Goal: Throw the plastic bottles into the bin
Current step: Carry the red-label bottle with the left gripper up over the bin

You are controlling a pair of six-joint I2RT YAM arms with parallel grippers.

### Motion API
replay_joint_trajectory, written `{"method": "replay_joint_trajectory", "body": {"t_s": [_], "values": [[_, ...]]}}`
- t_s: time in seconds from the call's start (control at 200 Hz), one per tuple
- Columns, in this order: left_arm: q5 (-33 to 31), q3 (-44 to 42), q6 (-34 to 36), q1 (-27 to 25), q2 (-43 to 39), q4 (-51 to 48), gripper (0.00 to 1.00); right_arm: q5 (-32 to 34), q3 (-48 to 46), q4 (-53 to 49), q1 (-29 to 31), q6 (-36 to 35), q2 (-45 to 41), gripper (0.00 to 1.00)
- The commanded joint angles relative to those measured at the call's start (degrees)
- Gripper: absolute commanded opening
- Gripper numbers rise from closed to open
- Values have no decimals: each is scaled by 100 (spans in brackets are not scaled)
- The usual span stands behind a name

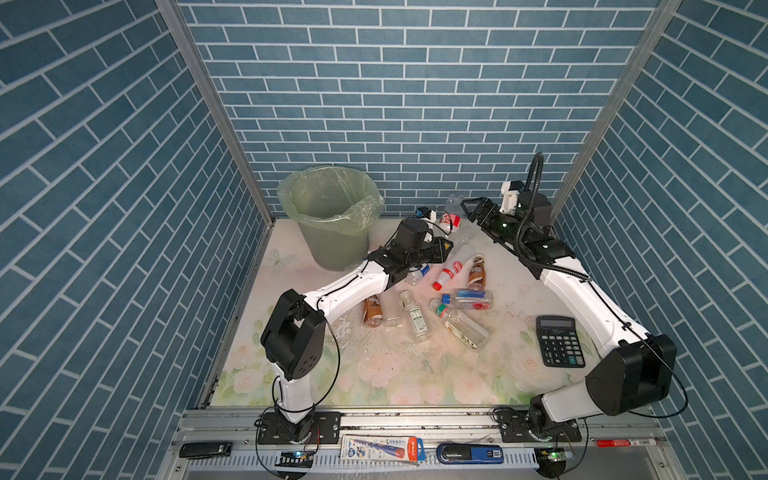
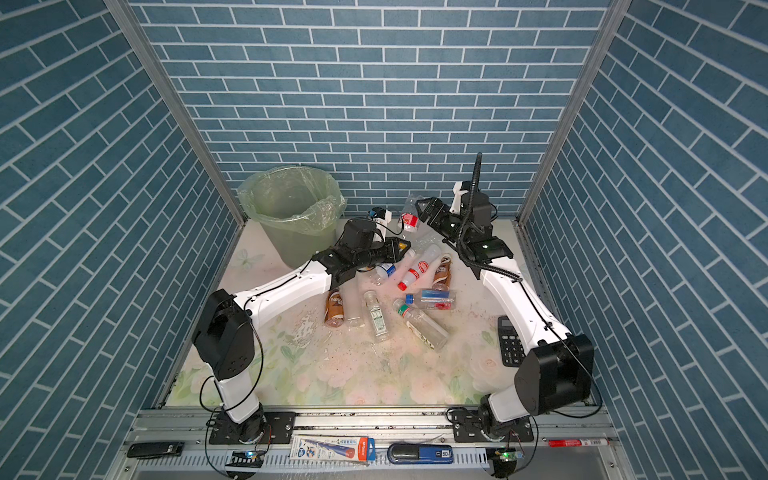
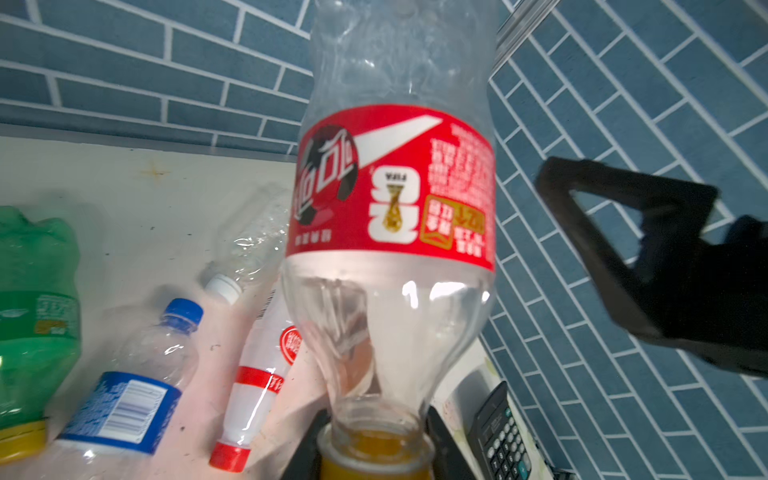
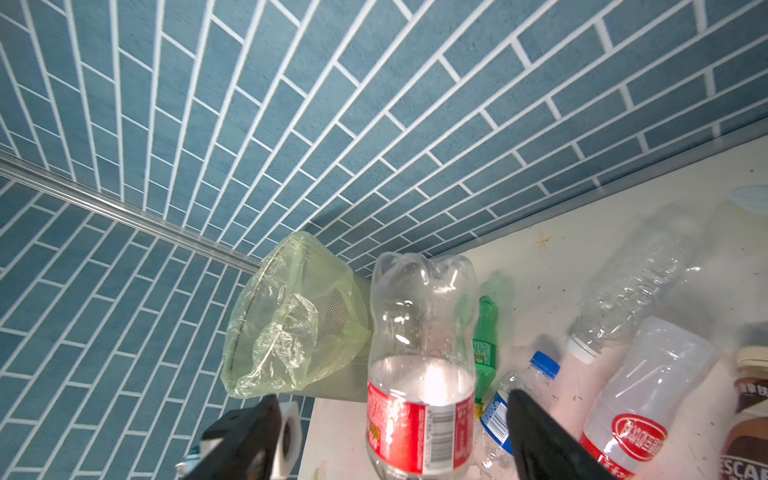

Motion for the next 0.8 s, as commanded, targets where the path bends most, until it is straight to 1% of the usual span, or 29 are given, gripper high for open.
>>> {"method": "replay_joint_trajectory", "body": {"t_s": [0.0,0.05,0.135,0.21,0.31,0.42,0.51,0.665,0.795], "values": [[-171,49,413,141,-395,-493,24,-23,-65,-6,-15,-176,-238,91],[-208,100,565,202,-481,-691,24,-68,-56,5,-16,-223,-302,92],[-311,252,918,328,-627,-1072,24,-175,28,-103,6,-395,-369,99],[-568,443,1299,421,-809,-1395,24,-205,85,-179,95,-625,-409,99],[-1040,690,1823,556,-1134,-1684,25,-114,302,-395,387,-1228,-365,99],[-1642,948,2320,717,-1455,-1760,25,48,666,-671,817,-1951,-203,99],[-2084,1231,2661,880,-1617,-1792,25,163,909,-745,1119,-2372,-84,99],[-2493,1972,3123,1263,-1696,-1829,24,377,1541,-1094,1590,-3017,224,99],[-2807,2879,3649,1462,-1664,-1844,24,499,1911,-1330,1766,-3234,455,99]]}}
